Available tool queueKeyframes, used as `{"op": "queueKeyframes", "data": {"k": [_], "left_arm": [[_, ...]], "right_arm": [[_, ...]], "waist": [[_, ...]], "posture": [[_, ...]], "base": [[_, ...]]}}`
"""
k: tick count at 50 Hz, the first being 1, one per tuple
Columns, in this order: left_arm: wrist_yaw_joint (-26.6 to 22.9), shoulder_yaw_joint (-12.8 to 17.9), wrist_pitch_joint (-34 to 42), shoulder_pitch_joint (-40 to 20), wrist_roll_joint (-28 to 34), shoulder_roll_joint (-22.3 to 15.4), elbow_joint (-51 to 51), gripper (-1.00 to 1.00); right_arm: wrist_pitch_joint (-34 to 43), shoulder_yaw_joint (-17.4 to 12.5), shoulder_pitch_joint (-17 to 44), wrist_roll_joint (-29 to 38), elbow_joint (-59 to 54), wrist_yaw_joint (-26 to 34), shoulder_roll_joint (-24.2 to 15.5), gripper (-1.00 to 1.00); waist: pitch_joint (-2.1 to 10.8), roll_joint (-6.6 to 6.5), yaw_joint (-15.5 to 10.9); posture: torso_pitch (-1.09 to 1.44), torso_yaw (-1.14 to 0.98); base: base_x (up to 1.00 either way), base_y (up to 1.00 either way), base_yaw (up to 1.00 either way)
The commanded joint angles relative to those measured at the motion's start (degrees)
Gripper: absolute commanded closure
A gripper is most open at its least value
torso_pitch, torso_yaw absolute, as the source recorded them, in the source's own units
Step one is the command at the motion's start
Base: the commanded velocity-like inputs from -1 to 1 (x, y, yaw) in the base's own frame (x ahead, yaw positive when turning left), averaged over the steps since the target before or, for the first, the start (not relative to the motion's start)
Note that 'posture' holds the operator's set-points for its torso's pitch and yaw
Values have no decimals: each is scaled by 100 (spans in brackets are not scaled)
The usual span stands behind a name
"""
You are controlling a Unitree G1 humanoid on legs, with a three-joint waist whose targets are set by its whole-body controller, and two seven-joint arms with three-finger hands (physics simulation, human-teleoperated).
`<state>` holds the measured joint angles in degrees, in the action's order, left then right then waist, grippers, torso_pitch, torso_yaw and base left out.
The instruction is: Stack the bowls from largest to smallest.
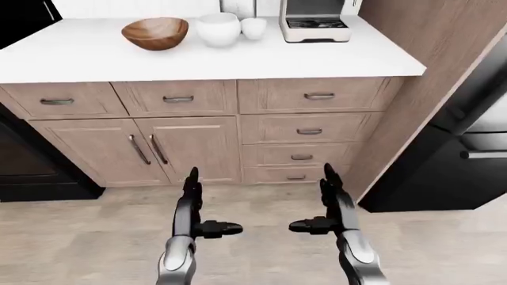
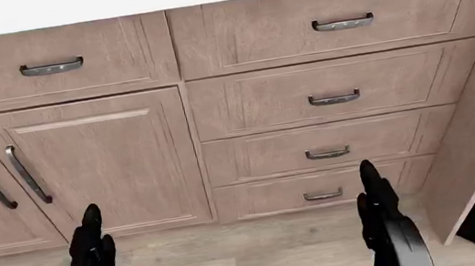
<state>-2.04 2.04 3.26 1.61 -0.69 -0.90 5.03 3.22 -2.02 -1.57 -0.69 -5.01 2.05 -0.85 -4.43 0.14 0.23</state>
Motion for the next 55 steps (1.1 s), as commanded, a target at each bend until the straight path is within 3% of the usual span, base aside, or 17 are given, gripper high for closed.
{"op": "queueKeyframes", "data": {"k": [1, 3, 4, 5, 7, 8, 19, 29, 34, 35, 37, 38, 43, 48, 52, 54, 55], "left_arm": [[6, -21, -256, -57, 15, -15, -733, -100], [15, -68, -151, 79, 57, 9, -957, -100], [11, -87, -104, 128, 64, 20, -1063, -100], [19, -100, -37, 165, 79, 28, -1174, -100], [19, -118, 45, 209, 95, 34, -1305, -100], [18, -109, 70, 205, 87, 34, -1325, -100], [69, 48, 1263, -289, 23, -40, -2331, -100], [120, 285, 2857, -1108, -125, -253, -3508, -100], [106, 375, 3128, -1390, -163, -350, -3627, -100], [103, 396, 3194, -1414, -179, -363, -3683, -100], [115, 432, 3327, -1493, -207, -394, -3775, -100], [109, 449, 3291, -1535, -215, -410, -3711, -100], [114, 550, 3770, -1689, -371, -466, -4141, -100], [157, 618, 3718, -1685, -511, -488, -4106, -100], [161, 630, 3703, -1648, -554, -535, -4151, -100], [161, 585, 3514, -1571, -533, -506, -4017, -100], [157, 534, 3490, -1526, -507, -491, -4028, -100]], "right_arm": [[-109, 63, 47, -16, 799, -14, 22, -100], [-70, 72, 44, -23, 828, -30, 34, -100], [-67, 73, 45, -21, 826, -35, 33, -100], [-61, 73, 40, -25, 840, -36, 32, -100], [-74, 66, 47, -32, 815, -39, 29, -100], [-93, 63, 41, -36, 802, -39, 30, -100], [519, 22, 258, -81, 1295, -126, 6, -100], [2398, -140, 822, -309, 3079, -221, -93, -100], [3285, -161, 1222, -430, 3740, -326, -156, -100], [3366, -162, 1275, -434, 3794, -337, -168, -100], [3496, -156, 1355, -451, 3902, -351, -178, -100], [3604, -153, 1405, -465, 3999, -370, -178, -100], [4118, -119, 1682, -526, 4474, -389, -213, -100], [4390, -197, 1748, -621, 4777, -387, -246, -100], [4445, -180, 1765, -724, 4853, -428, -220, -100], [4396, -265, 1706, -895, 4875, -405, -162, -100], [4309, -261, 1666, -900, 4821, -404, -198, -100]], "waist": [[5, 45, 12], [358, 8, -49], [295, 5, -52], [102, 45, -32], [398, 41, -38], [426, 40, -43], [491, 13, -45], [536, 8, -53], [514, 14, -59], [619, -20, -56], [329, -41, -50], [283, -37, -49], [227, 129, -34], [274, 65, -15], [231, -197, 9], [302, -509, 26], [288, -356, -45]], "posture": [[0, 0], [0, 0], [0, 0], [0, 0], [0, 0], [0, 0], [0, 0], [0, 0], [0, 0], [0, 0], [0, 0], [0, 0], [0, 0], [0, 0], [0, 0], [0, 0], [0, 0]], "base": [[0, 0, 0], [0, 0, 0], [0, 0, 0], [0, 0, 0], [0, 0, 0], [0, 0, 0], [0, 0, 0], [0, 0, 0], [0, 0, 0], [8, 0, 0], [27, 0, 0], [28, 0, 0], [28, 0, 0], [28, 0, 0], [29, 0, 0], [28, 0, 0], [28, 0, 0]]}}
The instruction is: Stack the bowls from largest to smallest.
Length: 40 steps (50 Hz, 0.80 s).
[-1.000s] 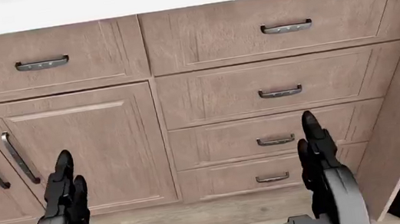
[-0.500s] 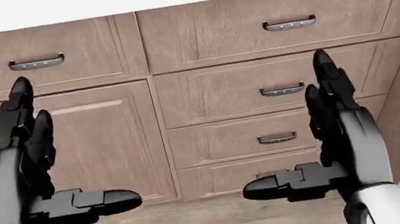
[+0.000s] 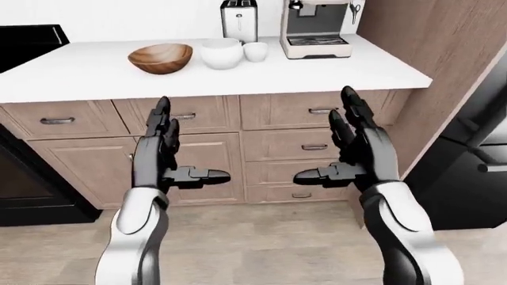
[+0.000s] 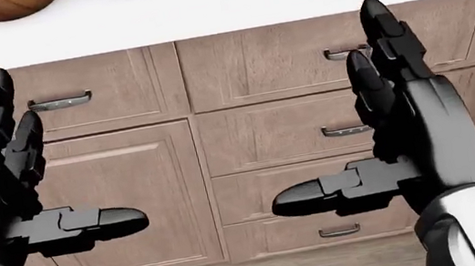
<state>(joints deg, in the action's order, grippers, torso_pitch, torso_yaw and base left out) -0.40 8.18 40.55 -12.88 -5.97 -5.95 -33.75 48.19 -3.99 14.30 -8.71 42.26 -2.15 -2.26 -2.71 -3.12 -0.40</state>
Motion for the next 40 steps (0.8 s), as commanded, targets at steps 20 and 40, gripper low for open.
{"op": "queueKeyframes", "data": {"k": [20, 40], "left_arm": [[-26, -48, -85, 59, 5, 57, -442, -100], [35, 166, 84, -137, -230, -86, -488, -100]], "right_arm": [[-359, 77, -29, -195, 144, 21, -121, -100], [268, 119, 187, -154, 726, -75, -54, -100]], "waist": [[81, 454, 59], [168, 881, -9]], "posture": [[0, 0], [0, 0]], "base": [[29, 0, 0], [5, 1, 21]]}}
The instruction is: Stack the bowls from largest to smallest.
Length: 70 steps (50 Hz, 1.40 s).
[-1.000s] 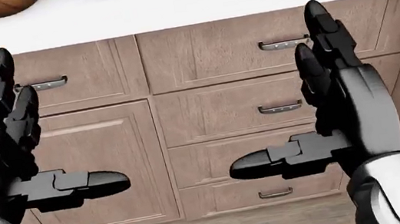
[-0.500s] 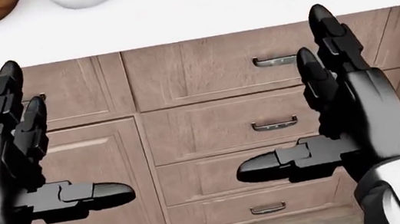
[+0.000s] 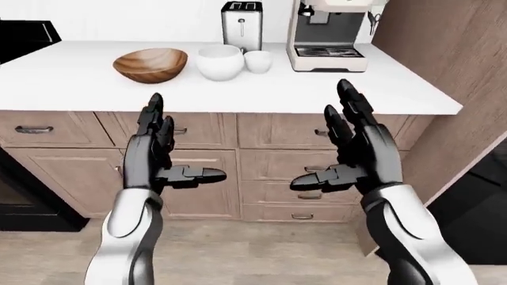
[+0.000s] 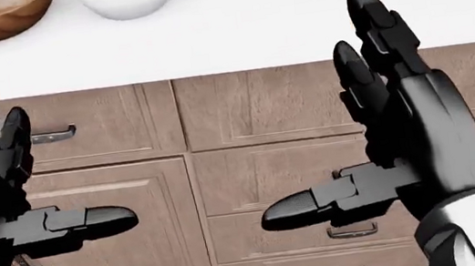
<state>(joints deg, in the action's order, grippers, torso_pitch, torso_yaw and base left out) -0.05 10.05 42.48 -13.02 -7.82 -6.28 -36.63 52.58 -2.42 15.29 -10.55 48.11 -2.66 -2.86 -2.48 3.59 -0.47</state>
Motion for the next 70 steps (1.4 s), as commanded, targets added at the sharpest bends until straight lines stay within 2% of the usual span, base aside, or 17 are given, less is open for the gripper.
{"op": "queueKeyframes", "data": {"k": [1, 4, 13, 17, 18, 20, 27, 38, 39, 45, 47, 51, 52, 55, 61, 65, 70], "left_arm": [[-5, -35, -193, -148, -33, -61, -101, -100], [-1, -68, -212, -170, -20, -75, -76, -100], [-13, -128, -121, -150, 20, -53, -222, -100], [-30, -133, -57, -133, 24, -49, -342, -100], [-49, -143, -119, -118, 34, -39, -308, -100], [-46, -147, -33, -130, 27, -33, -402, -100], [-72, -98, -16, -168, -24, -46, -434, -100], [-51, -37, 340, -335, -100, -133, -691, -100], [-41, -37, 401, -360, -107, -142, -737, -100], [-87, -23, 359, -400, -77, -187, -695, -100], [-110, -69, 280, -288, -44, -163, -727, -100], [-131, -56, 391, -277, -19, -146, -851, -100], [-118, -56, 492, -281, -29, -140, -959, -100], [-146, -105, 544, -172, 11, -113, -1124, -100], [-127, -32, 947, -301, -46, -134, -1464, -100], [-99, 64, 1264, -447, -142, -179, -1702, -100], [-44, 111, 1498, -653, -236, -250, -1797, -100]], "right_arm": [[-216, -52, 70, 22, 106, -15, 10, -100], [-275, -88, 39, -19, 88, -14, 14, -100], [-430, -164, 24, -122, -35, -10, -11, -100], [-363, -182, 58, -285, 46, -67, 8, -100], [-368, -168, 56, -279, 33, -81, -17, -100], [-336, -175, 63, -310, 61, -101, -27, -100], [-41, -300, 267, -544, 309, -314, -45, -100], [284, -575, 480, -1009, 612, -663, -212, -100], [308, -581, 498, -1044, 632, -691, -228, -100], [396, -771, 539, -1382, 790, -888, -325, -100], [279, -758, 506, -1425, 744, -920, -348, -100], [80, -791, 400, -1498, 697, -923, -394, -100], [91, -812, 402, -1538, 722, -952, -403, -100], [85, -874, 386, -1639, 723, -1018, -448, -100], [139, -967, 439, -1874, 865, -1189, -540, -100], [238, -1106, 506, -2113, 984, -1325, -646, -100], [367, -1128, 579, -2272, 1003, -1494, -761, -100]], "waist": [[-14, -28, 6], [108, -2, 36], [87, -428, 171], [215, -977, 203], [201, -662, -14], [105, -744, 44], [22, -252, -164], [104, -442, 35], [-79, -349, 72], [160, -167, 82], [61, -169, 81], [275, -610, 85], [121, -431, 85], [131, -573, 6], [-22, -477, -23], [78, -62, -93], [143, -308, -35]], "posture": [[0, 0], [0, 0], [0, 0], [0, 0], [0, 0], [0, 0], [0, 0], [0, 0], [0, 0], [0, 0], [0, 0], [0, 0], [0, 0], [0, 0], [0, 0], [0, 0], [0, 0]], "base": [[38, 17, 0], [38, 17, 0], [38, 24, 0], [39, 36, 0], [38, 0, 83], [38, 0, 88], [38, 10, 64], [33, 0, 0], [32, 0, 0], [19, 0, 0], [4, 0, 0], [0, 0, 0], [0, 0, 0], [0, 0, 0], [0, 0, 0], [0, 0, 0], [0, 0, 0]]}}
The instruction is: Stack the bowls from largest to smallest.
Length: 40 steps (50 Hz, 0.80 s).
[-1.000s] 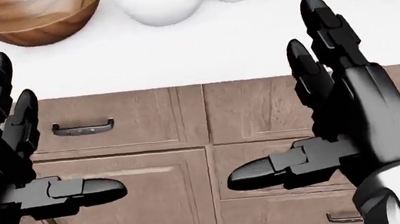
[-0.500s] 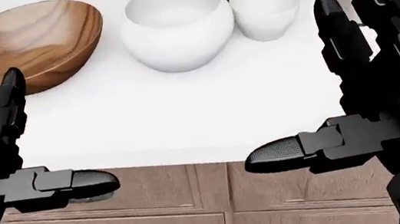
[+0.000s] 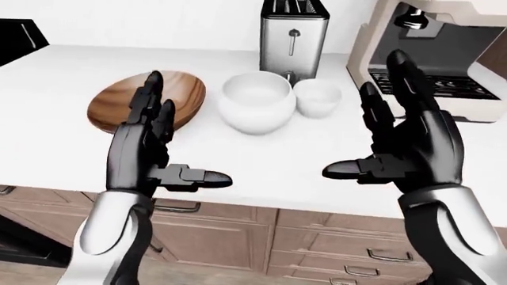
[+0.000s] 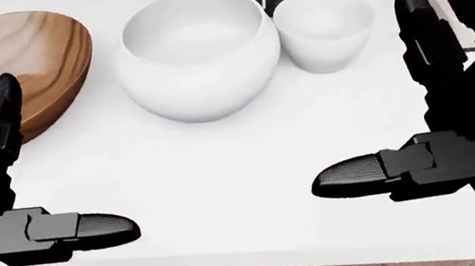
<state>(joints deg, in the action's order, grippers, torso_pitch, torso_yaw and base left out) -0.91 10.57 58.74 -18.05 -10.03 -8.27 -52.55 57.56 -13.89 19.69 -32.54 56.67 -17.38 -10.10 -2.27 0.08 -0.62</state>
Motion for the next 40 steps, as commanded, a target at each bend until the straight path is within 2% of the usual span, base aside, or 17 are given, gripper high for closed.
{"op": "queueKeyframes", "data": {"k": [1, 2, 4, 8, 11, 12, 13, 14, 16, 20, 24, 26, 27, 31, 34, 38, 40], "left_arm": [[47, 64, -127, -165, -24, -57, -195, -100], [51, 65, -143, -171, -33, -65, -177, -100], [59, 57, -159, -164, -39, -74, -168, -100], [65, 59, -170, -156, -53, -88, -170, -100], [61, 48, -187, -157, -60, -103, -154, -100], [59, -24, -287, -107, 26, -139, -127, -100], [39, -39, -289, -93, 37, -120, -138, -100], [24, -41, -269, -100, 47, -113, -156, -100], [13, -47, -211, -148, 89, -136, -200, -100], [18, 11, 33, -329, 120, -177, -371, -100], [52, 25, 341, -561, 75, -225, -526, -100], [93, -96, 423, -668, 136, -241, -544, -100], [117, -319, 203, -690, 377, -388, -382, -100], [58, -593, 475, -1325, 782, -375, -171, -100], [-38, -985, 319, -1514, 1211, -313, 186, -100], [-411, -1438, 489, -2158, 1874, -216, 583, -100], [-632, -1646, 499, -2501, 2268, -125, 881, -100]], "right_arm": [[-128, 16, 149, -86, 142, -36, -44, -100], [-129, 11, 147, -122, 139, -53, -38, -100], [-181, 51, 101, -112, 123, -49, -43, -100], [-185, 52, 107, -137, 162, -73, -62, -100], [-232, 52, 116, -151, 152, -74, -87, -100], [-289, 72, 78, -117, 124, -43, -88, -100], [-349, 97, 42, -66, 81, -4, -88, -100], [-367, 115, 19, -29, 58, 23, -83, -100], [-273, 71, 62, -64, 115, 3, -79, -100], [-289, 56, 105, -26, 50, 35, -124, -100], [-85, -154, 240, -257, 159, -69, -199, -100], [16, -273, 294, -437, 229, -165, -255, -100], [24, -321, 301, -512, 235, -201, -300, -100], [-9, -482, 297, -753, 193, -311, -484, -100], [-77, -544, 256, -884, 167, -370, -592, -100], [-180, -613, 150, -822, 43, -416, -728, -100], [-97, -776, 140, -973, 77, -494, -764, -100]], "waist": [[132, 29, -10], [295, 16, 13], [43, -52, 44], [-33, -231, 42], [-14, -111, 29], [125, -21, 26], [135, 76, 45], [141, 22, 12], [189, 40, 24], [166, 40, 30], [159, 43, 39], [155, 48, 35], [155, 52, 31], [138, 85, 10], [108, 120, 5], [80, 160, -14], [68, 190, -30]], "posture": [[0, 0], [0, 0], [0, 0], [0, 0], [0, 0], [0, 0], [0, 0], [0, 0], [0, 0], [0, 0], [0, 0], [0, 0], [0, 0], [0, 0], [0, 0], [0, 0], [0, 0]], "base": [[0, 0, 0], [17, 0, 0], [29, 0, 0], [33, 0, 0], [16, 0, 0], [0, 0, 0], [0, 0, 0], [0, 0, 0], [0, 0, 0], [0, 0, 0], [0, 0, 0], [0, 0, 0], [0, 0, 0], [0, 0, 0], [0, 0, 0], [0, 0, 0], [0, 0, 0]]}}
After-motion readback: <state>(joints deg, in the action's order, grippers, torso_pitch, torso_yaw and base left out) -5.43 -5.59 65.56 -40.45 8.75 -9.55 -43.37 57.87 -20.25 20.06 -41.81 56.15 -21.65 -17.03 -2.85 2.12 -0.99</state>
